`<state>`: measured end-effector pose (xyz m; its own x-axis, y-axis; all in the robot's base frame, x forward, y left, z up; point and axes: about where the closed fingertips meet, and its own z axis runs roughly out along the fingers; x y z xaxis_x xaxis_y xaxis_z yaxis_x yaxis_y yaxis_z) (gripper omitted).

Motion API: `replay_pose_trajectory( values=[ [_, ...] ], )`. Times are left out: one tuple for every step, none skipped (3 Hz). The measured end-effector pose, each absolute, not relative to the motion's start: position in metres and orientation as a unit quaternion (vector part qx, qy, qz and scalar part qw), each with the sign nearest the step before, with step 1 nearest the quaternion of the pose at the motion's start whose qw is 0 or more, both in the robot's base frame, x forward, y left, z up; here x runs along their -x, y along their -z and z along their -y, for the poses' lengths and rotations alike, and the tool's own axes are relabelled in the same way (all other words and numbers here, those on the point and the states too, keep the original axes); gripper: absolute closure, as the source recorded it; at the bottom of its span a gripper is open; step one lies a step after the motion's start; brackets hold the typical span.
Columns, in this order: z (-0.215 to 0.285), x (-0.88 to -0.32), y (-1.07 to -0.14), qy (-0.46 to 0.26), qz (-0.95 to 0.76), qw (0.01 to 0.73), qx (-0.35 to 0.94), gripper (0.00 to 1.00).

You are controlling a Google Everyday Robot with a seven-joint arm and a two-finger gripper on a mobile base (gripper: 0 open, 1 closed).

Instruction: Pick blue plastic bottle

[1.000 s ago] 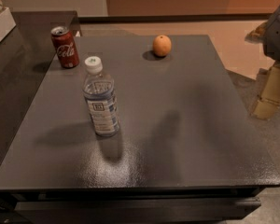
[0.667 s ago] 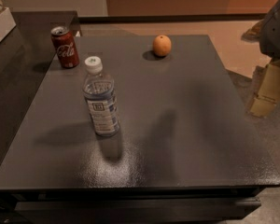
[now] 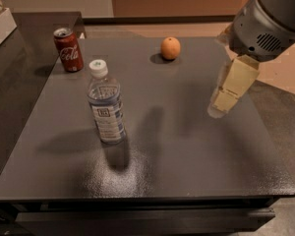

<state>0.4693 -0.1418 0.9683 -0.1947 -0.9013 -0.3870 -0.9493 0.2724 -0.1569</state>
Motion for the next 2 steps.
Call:
replay_pose_trajectory(
  values=[
    [0.097,-0.487,-0.961,-0.098,-0.761,0.242,0.594,0.0],
    [0.052,-0.497,-0.959,-0.132,-0.745,0.277,0.592,0.0]
  ],
)
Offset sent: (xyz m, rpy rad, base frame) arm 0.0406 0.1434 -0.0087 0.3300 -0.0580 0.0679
